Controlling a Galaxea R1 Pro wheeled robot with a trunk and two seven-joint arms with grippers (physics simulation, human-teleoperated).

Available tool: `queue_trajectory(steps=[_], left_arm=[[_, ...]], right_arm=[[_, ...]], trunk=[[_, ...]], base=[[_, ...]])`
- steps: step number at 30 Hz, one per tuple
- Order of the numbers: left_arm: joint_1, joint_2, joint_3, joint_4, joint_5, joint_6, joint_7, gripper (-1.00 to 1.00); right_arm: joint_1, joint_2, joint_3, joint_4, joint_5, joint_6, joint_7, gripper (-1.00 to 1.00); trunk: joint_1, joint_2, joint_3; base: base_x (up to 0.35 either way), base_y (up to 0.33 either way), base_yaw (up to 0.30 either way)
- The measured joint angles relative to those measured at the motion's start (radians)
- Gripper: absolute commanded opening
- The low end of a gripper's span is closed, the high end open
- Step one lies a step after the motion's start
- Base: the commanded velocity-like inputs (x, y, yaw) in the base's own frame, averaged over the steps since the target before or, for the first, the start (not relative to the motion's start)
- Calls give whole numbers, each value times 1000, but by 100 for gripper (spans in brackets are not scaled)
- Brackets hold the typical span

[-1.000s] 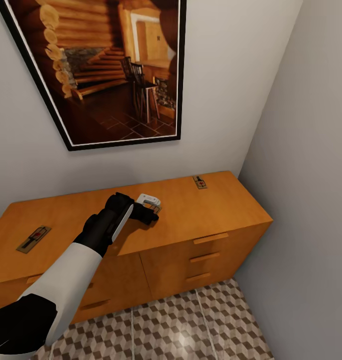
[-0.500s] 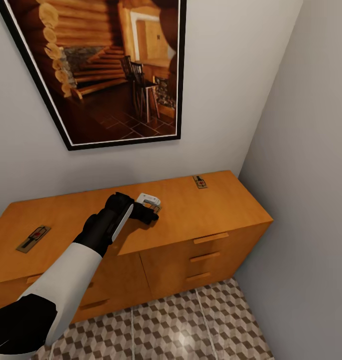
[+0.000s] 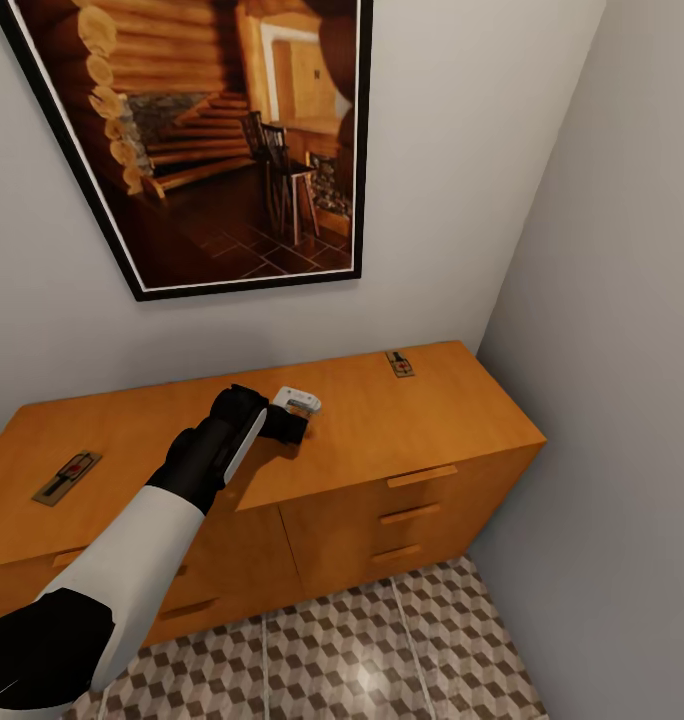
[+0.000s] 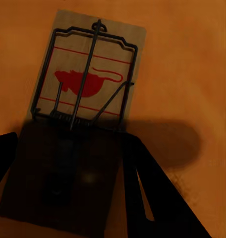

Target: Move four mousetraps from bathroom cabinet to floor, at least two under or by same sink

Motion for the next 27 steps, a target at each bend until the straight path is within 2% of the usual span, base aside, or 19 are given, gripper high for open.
queue_trajectory(steps=[22,27], left_arm=[[0,0,2,0,3,1,1,-100],[1,-2,9,-59,9,4,-1,-100]], right_arm=[[0,0,0,0,0,0,0,-100],[0,0,0,0,0,0,0,-100]], trunk=[[0,0,0],[0,0,0]], base=[[0,0,0],[0,0,0]])
